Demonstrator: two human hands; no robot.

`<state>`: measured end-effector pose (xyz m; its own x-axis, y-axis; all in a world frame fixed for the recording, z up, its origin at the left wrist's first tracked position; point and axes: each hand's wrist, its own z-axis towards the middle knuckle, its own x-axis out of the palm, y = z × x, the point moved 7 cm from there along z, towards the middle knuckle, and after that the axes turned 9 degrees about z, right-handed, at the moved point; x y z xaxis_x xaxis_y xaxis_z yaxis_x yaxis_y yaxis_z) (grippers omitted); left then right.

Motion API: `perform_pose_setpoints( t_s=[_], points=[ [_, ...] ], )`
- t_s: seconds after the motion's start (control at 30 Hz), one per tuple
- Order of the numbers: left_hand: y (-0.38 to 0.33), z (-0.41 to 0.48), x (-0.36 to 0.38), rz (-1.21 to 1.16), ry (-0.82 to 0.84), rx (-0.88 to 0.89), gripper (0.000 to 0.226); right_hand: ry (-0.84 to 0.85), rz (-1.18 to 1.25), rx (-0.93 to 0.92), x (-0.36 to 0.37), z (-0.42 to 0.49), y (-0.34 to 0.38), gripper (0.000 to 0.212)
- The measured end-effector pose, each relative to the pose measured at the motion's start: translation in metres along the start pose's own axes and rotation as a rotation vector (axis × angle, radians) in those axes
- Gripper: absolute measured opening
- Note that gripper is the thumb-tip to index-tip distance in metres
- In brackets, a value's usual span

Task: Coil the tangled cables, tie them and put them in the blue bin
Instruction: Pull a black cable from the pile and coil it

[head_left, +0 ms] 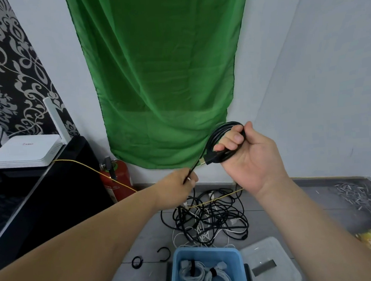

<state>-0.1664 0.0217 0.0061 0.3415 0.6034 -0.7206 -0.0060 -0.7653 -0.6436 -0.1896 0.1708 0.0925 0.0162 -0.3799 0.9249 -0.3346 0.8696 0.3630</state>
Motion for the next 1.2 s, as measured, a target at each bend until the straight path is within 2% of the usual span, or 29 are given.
perform_pose_setpoints(
  t_s=[0.17,0.27,0.33,0.4,0.5,0.6,0.67,0.73,0.83,0.93,1.07,1.13,1.2],
  points=[
    [-0.026,-0.010,0.036,-0.184,0.132,0.031,0.022,-0.179,-0.077,-0.153,-0.018,0.010,0.010,0.037],
    [-0.045,-0.013,0.038,-0.342,0.100,0.057,0.032,-0.249,-0.152,-0.242,-0.023,0.012,0.022,0.033],
    [-0.047,-0.013,0.039,-0.413,0.116,0.025,0.025,-0.285,-0.261,-0.326,-0.026,0.011,0.034,0.031],
    [-0.044,-0.016,0.043,-0.394,0.196,-0.012,0.018,-0.321,-0.506,-0.438,-0.027,0.007,0.047,0.029],
    [-0.046,-0.023,0.045,-0.339,0.275,0.004,0.016,-0.346,-1.019,-0.603,-0.026,0.000,0.061,0.024],
    [-0.055,-0.022,0.018,-0.251,0.143,0.112,0.012,-0.291,-1.487,-0.663,-0.021,-0.001,0.060,0.026],
    [-0.060,-0.020,-0.011,-0.197,-0.046,0.201,0.018,-0.234,-1.704,-0.645,-0.020,0.001,0.053,0.031],
    [-0.063,-0.019,-0.040,-0.134,-0.261,0.284,0.020,-0.184,-1.798,-0.565,-0.021,0.003,0.044,0.038],
    [-0.056,-0.022,-0.071,-0.105,-0.512,0.304,0.013,-0.130,-1.797,-0.405,-0.021,0.002,0.030,0.044],
    [-0.041,-0.023,-0.093,-0.121,-0.682,0.252,0.024,-0.077,-1.572,-0.154,-0.021,0.000,0.011,0.049],
    [-0.034,-0.022,-0.099,-0.067,-0.709,0.288,0.022,0.045,-1.165,0.190,-0.016,-0.006,-0.018,0.045],
    [-0.031,-0.020,-0.096,-0.036,-0.694,0.296,0.023,0.085,-0.951,0.304,-0.011,-0.011,-0.029,0.042],
    [-0.028,-0.015,-0.087,-0.078,-0.600,0.276,0.027,0.101,-0.769,0.361,-0.006,-0.015,-0.036,0.041]
  ],
)
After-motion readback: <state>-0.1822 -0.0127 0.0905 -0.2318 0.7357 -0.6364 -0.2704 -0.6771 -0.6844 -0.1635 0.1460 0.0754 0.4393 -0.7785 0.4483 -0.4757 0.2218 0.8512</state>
